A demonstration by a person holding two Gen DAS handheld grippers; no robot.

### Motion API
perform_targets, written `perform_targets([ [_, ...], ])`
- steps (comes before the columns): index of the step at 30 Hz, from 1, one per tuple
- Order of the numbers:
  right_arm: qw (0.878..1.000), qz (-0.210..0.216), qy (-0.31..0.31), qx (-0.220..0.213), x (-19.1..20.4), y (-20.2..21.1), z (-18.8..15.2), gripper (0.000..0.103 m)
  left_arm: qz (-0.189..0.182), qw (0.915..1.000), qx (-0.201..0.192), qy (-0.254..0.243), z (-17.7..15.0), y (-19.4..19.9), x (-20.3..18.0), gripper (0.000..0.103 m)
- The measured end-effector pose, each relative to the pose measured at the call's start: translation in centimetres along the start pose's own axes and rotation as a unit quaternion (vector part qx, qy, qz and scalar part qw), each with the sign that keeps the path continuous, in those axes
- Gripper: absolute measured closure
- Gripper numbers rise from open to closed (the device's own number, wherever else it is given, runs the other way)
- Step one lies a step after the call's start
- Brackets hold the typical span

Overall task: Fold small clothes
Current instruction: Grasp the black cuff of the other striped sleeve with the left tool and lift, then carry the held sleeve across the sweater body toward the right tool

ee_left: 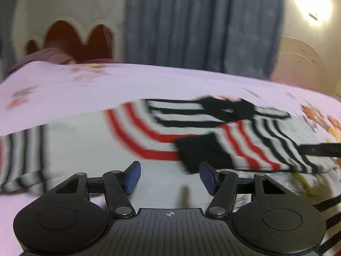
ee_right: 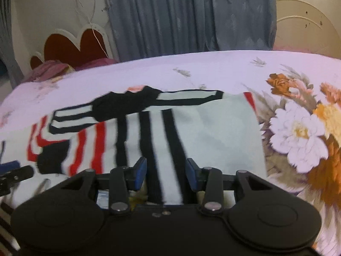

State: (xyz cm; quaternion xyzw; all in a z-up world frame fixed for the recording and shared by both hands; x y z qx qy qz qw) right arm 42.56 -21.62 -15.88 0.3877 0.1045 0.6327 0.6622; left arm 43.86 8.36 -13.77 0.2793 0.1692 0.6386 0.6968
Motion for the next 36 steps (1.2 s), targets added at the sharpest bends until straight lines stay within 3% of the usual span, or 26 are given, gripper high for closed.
perform_targets([
  [3, 1.000, 0.014, 0.011, 0.000, 2.1, 0.5, -0.2, 0.065, 0.029, 0.9965, 0.006, 0.078, -2.1, 2.1, 5.6, 0.043],
  [8, 0.999, 0.019, 0.028, -0.004, 5.6, 0.9, -0.8, 0.065, 0.077, 0.9727, 0.004, 0.219, -7.6, 4.8, 15.4, 0.044],
  [10, 0.999, 0.016, 0.029, -0.004, 6.8, 0.6, -1.2, 0.065, 0.086, 0.9604, 0.003, 0.265, -9.6, 5.6, 19.3, 0.055],
  [12, 1.000, 0.007, 0.029, -0.003, 8.0, 0.2, -1.7, 0.065, 0.096, 0.9465, -0.002, 0.308, -11.4, 6.2, 22.6, 0.055],
  [15, 0.999, 0.005, 0.038, 0.000, 10.0, -0.2, -2.5, 0.065, 0.121, 0.9186, -0.015, 0.376, -14.0, 6.5, 27.2, 0.055],
  [18, 0.999, 0.001, 0.046, 0.000, 11.8, -0.4, -3.0, 0.065, 0.104, 0.8926, -0.044, 0.436, -16.2, 6.3, 29.9, 0.063],
  [23, 0.999, -0.010, 0.042, -0.006, 13.3, -0.7, -3.0, 0.065, 0.074, 0.8718, -0.067, 0.479, -16.5, 4.5, 31.6, 0.069],
  [25, 0.999, -0.016, 0.036, -0.005, 13.3, -1.0, -3.0, 0.065, 0.041, 0.8618, -0.077, 0.500, -16.1, 3.2, 32.4, 0.099],
  [27, 0.999, -0.022, 0.030, -0.003, 13.1, -1.1, -3.1, 0.065, -0.017, 0.8453, -0.114, 0.522, -14.8, 2.1, 32.4, 0.099],
  [28, 0.999, -0.025, 0.026, -0.004, 12.9, -1.0, -3.0, 0.065, -0.045, 0.8424, -0.139, 0.519, -13.5, 1.9, 32.0, 0.099],
  [32, 0.999, -0.031, 0.016, -0.013, 11.9, -0.4, -2.6, 0.065, -0.123, 0.8525, -0.173, 0.477, -6.8, 0.6, 28.2, 0.099],
  [36, 0.999, -0.034, -0.002, -0.022, 10.2, -0.1, -1.7, 0.065, -0.193, 0.8810, -0.153, 0.404, -0.1, -1.3, 20.6, 0.099],
])
Point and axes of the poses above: each gripper's, at about its wrist camera, not at the fingertips, and y roughly against the way its jaws point, x to its left, z to its top, the point moved 7 cm from there along -y, roughly the way its jaws point, and after that the axes turned 14 degrees about -y, right-handed, at the moved point
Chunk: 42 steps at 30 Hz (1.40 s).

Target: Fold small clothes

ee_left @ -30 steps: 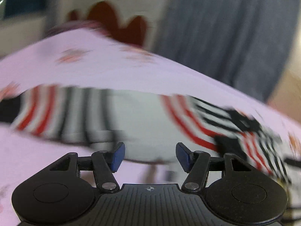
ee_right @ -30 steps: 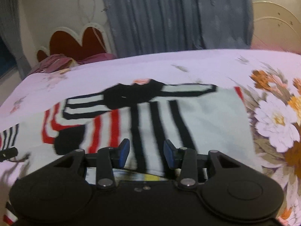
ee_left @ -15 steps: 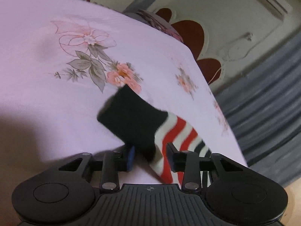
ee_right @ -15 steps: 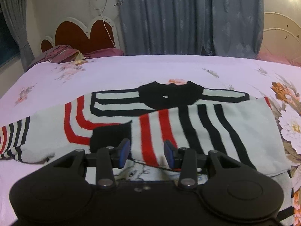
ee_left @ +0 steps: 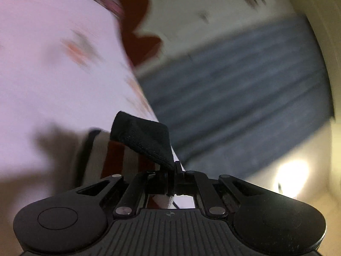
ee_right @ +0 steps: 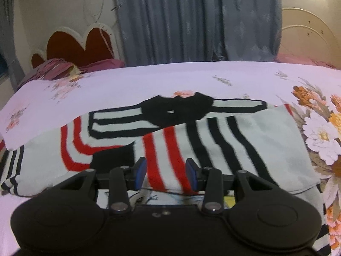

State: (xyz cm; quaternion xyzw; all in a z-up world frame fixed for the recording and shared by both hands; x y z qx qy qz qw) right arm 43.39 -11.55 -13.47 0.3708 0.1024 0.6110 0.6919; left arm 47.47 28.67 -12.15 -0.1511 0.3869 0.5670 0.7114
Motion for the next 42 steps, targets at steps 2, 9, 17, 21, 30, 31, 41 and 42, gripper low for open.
perform_targets([
  [2, 1.000, 0.000, -0.007, -0.004, -1.0, 0.2, 0.5, 0.065, -0.027, 0.9986, 0.035, -0.030, -1.7, -3.0, -4.0, 0.099],
  [9, 0.999, 0.004, -0.037, -0.013, -5.6, 1.1, 2.3, 0.065, -0.068, 0.9732, 0.161, -0.150, -11.4, -13.0, -16.0, 0.099],
  [17, 0.997, 0.014, -0.075, -0.009, -10.6, 1.4, 3.7, 0.060, -0.021, 0.9326, 0.302, -0.197, -23.7, -20.7, -19.0, 0.096],
  [21, 0.995, 0.036, -0.090, 0.002, -11.2, 0.9, 3.6, 0.056, -0.050, 0.9358, 0.281, -0.208, -24.9, -18.4, -20.8, 0.058],
  [30, 0.989, 0.092, -0.107, 0.051, -8.6, -2.1, 2.8, 0.054, 0.047, 0.9356, 0.175, -0.303, -16.1, -10.6, -15.6, 0.058],
  [31, 0.988, 0.091, -0.108, 0.058, -8.3, -2.6, 2.7, 0.054, 0.070, 0.9344, 0.170, -0.305, -15.1, -10.2, -14.3, 0.058],
  [41, 0.988, 0.134, -0.035, 0.064, -4.9, -0.8, 1.6, 0.050, 0.120, 0.9350, 0.182, -0.280, -13.6, -10.3, -8.1, 0.058],
  [42, 0.989, 0.132, -0.020, 0.066, -4.5, -0.8, 1.2, 0.050, 0.120, 0.9344, 0.182, -0.282, -13.8, -10.3, -8.0, 0.058],
])
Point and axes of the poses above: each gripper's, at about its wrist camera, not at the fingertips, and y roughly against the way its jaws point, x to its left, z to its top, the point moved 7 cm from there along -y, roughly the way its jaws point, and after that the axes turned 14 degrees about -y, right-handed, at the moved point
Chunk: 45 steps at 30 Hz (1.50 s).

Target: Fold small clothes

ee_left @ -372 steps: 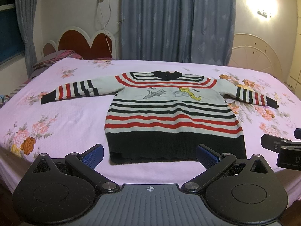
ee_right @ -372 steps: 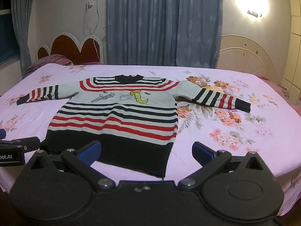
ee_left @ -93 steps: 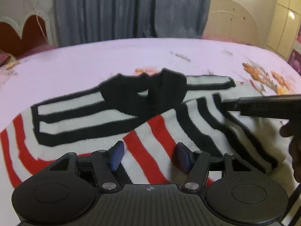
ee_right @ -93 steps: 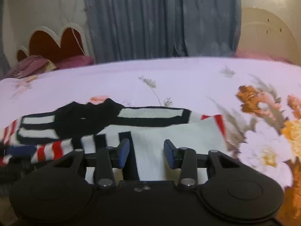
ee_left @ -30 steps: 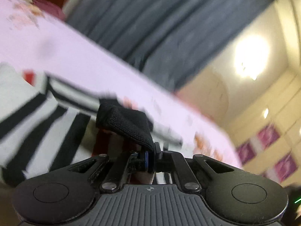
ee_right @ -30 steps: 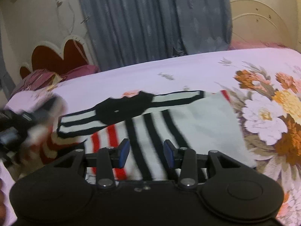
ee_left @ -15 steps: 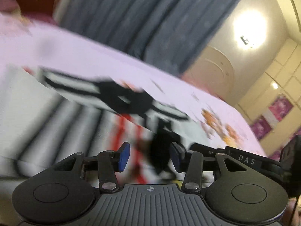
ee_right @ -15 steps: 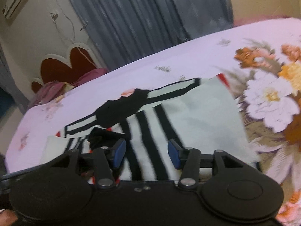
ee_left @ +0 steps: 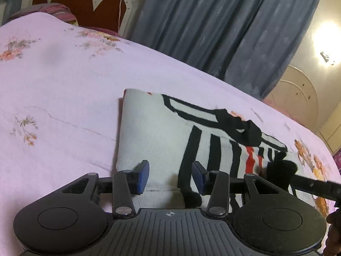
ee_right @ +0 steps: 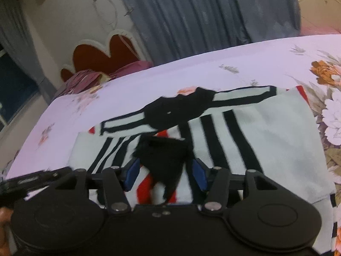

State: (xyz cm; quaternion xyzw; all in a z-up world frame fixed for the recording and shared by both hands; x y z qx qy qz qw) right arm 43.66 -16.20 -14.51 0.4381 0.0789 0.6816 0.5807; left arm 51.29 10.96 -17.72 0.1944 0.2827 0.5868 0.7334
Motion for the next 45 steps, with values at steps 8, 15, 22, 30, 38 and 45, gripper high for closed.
perform_targets([
  [8, 0.995, -0.069, 0.073, -0.018, 1.1, -3.0, 1.0, 0.095, 0.024, 0.9986, -0.006, -0.047, 0.1, 2.0, -0.7, 0.058],
  [15, 0.990, -0.038, 0.028, -0.132, -1.7, 2.4, 3.9, 0.097, 0.028, 0.9959, 0.003, -0.086, -0.2, 1.2, -1.7, 0.058],
  [22, 0.996, -0.067, -0.032, -0.051, -7.2, -0.8, 1.7, 0.093, 0.039, 0.9934, 0.010, -0.108, -0.6, 1.1, -2.3, 0.058],
  [30, 0.994, -0.094, -0.044, -0.038, -8.6, -0.7, 1.7, 0.096, 0.034, 0.9880, 0.024, -0.149, -1.6, 1.7, -3.2, 0.058],
  [38, 0.991, -0.104, -0.021, -0.076, -7.4, -0.9, 5.2, 0.083, 0.030, 0.9870, 0.033, -0.155, 3.6, -2.1, -0.4, 0.058],
  [45, 0.990, -0.122, -0.011, -0.063, -7.1, -4.7, 8.3, 0.083, 0.023, 0.9928, 0.040, -0.111, 7.9, -7.2, 3.7, 0.058],
])
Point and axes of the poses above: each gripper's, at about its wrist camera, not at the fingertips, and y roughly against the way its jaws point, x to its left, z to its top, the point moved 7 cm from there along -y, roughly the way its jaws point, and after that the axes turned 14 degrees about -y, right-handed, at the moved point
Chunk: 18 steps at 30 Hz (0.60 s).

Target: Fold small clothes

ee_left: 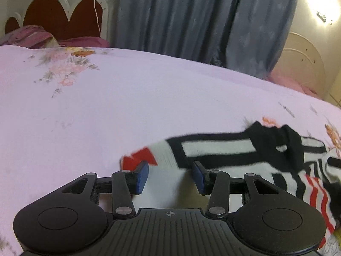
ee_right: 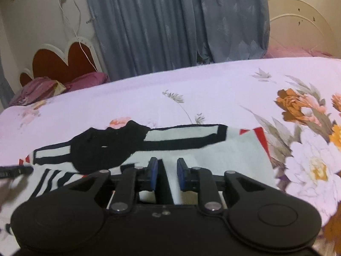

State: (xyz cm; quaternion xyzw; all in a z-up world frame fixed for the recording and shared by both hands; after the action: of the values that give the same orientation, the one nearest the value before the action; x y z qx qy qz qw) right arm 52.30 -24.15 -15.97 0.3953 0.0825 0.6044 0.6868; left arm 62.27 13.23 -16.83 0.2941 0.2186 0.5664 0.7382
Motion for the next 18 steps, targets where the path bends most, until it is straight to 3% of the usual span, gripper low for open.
perform_targets([
  [3, 1.000, 0.013, 0.002, 0.004, 1.2, 0.5, -0.5, 0.076, 0.022, 0.9994, -0.021, -0.018, -0.4, 2.3, -1.1, 0.058],
  [6, 0.998, 0.057, 0.023, 0.019, 4.5, 1.1, -2.2, 0.061, -0.014, 0.9989, -0.041, -0.017, -1.8, 4.7, -4.2, 0.058],
  [10, 0.989, 0.109, 0.079, 0.064, 10.6, -0.2, -6.2, 0.072, -0.023, 0.9984, -0.040, -0.031, -3.5, 4.6, -8.6, 0.058],
  [14, 0.985, 0.085, 0.128, 0.076, 13.2, -1.8, -8.6, 0.076, -0.003, 0.9975, -0.032, -0.063, -3.9, 3.7, -9.0, 0.058],
  [18, 0.990, -0.001, 0.132, 0.044, 8.7, -0.7, -7.1, 0.083, 0.037, 0.9945, -0.028, -0.095, -5.4, 5.0, -5.7, 0.058],
])
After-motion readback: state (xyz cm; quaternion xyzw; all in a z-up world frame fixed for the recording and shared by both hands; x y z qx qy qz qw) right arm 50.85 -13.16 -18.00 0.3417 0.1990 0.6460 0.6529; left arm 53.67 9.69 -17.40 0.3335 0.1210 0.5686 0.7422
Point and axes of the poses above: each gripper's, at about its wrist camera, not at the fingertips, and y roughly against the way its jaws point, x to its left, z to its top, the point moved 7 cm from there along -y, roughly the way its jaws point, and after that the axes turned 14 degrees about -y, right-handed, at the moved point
